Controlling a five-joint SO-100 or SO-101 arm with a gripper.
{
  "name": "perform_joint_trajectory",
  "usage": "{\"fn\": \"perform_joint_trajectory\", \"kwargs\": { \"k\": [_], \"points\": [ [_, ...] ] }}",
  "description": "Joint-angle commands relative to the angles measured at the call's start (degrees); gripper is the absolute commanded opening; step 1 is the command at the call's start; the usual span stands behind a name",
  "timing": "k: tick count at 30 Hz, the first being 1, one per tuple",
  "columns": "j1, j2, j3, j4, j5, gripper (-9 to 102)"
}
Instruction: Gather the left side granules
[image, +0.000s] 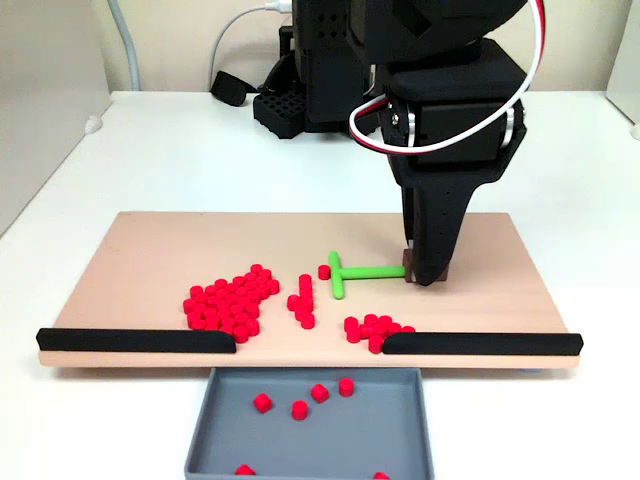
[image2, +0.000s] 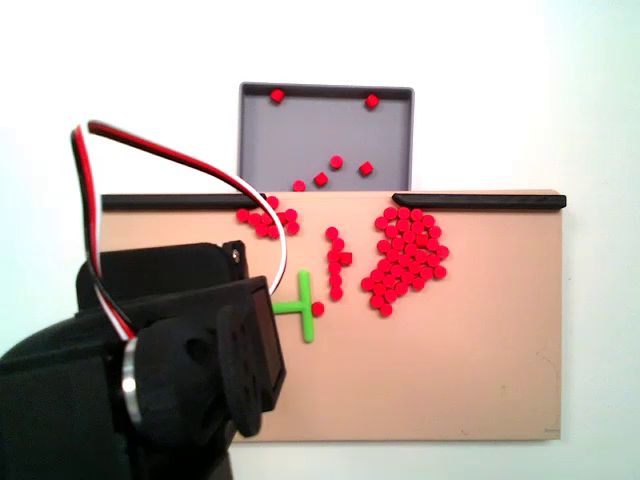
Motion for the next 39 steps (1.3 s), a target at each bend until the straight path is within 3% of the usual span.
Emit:
{"fn": "perform_joint_trajectory", "kwargs": {
  "k": [1,22,39],
  "points": [
    [1.2,0.0,-1.1,-0.2,-1.9,0],
    [3.3,0.0,-1.1,-0.1,-5.9,0],
    [-6.2,9.1,-0.1,1.6,0.1,0]
  ]
}}
